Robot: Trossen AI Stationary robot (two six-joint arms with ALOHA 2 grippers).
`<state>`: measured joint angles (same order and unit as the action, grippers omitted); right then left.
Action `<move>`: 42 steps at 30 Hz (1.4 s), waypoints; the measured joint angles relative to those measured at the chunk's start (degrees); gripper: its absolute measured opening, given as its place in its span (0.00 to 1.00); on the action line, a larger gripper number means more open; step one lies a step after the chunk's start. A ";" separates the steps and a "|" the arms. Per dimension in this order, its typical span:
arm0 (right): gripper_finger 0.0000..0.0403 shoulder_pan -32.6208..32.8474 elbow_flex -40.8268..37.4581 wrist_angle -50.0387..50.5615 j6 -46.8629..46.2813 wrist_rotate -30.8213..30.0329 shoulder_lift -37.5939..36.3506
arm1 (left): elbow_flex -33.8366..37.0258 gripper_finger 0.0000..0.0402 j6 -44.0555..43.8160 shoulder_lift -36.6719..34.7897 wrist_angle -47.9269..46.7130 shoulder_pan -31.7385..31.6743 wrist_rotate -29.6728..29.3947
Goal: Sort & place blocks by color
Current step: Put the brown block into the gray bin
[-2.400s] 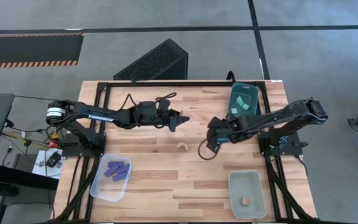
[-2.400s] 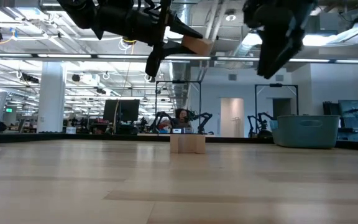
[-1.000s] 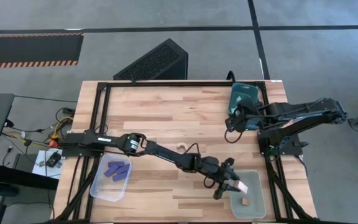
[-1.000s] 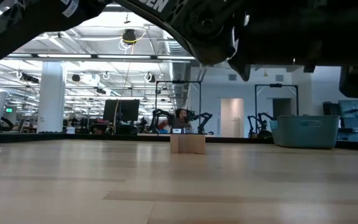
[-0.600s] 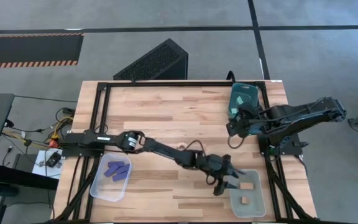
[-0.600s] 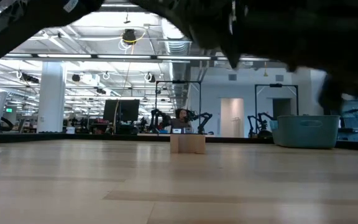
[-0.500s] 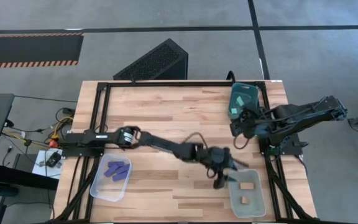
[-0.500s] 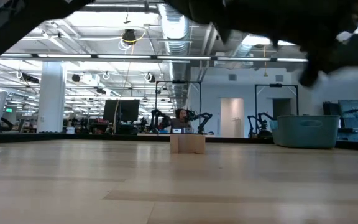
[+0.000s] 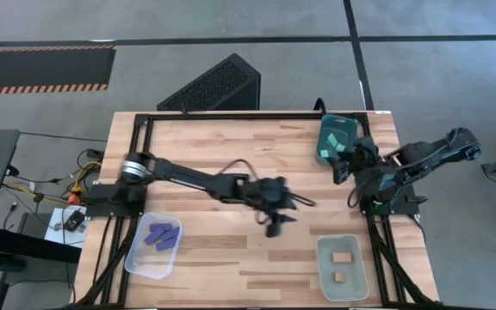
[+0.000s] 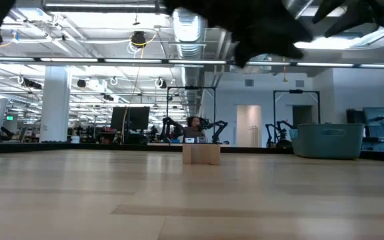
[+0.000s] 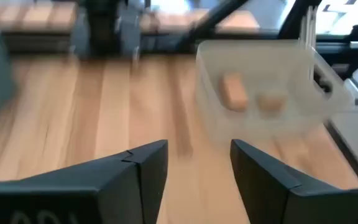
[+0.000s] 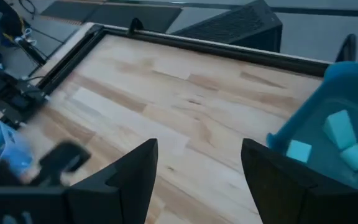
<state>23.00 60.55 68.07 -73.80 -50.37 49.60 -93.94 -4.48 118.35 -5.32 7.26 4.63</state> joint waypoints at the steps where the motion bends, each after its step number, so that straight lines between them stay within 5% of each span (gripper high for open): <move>1: 0.63 0.36 0.00 -0.62 0.20 0.04 0.67 | 5.42 0.39 -1.05 -2.82 3.17 -0.29 -0.01; 8: 0.63 0.11 0.00 -8.06 7.53 7.34 7.97 | 34.93 0.38 -9.02 -25.62 21.41 -3.10 -2.80; 11: 0.63 -1.77 0.00 -15.87 18.07 14.03 12.84 | 42.34 0.38 -9.31 -33.71 24.54 -3.46 -2.95; 17: 0.63 -7.12 0.02 -29.74 41.57 18.12 24.03 | 51.82 0.38 -9.11 -45.08 25.91 -3.21 -9.49; 25: 0.63 -18.97 -0.02 -41.75 49.15 36.93 35.96 | 57.48 0.38 -21.22 -52.84 16.73 -2.52 -18.04; 42: 0.63 -24.02 0.65 -50.68 50.40 47.65 52.32 | 60.14 0.38 -31.72 -53.64 12.59 4.97 -31.01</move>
<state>-1.02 61.20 17.39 -23.40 -2.72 101.92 -33.80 -36.20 64.71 7.27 12.23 -26.38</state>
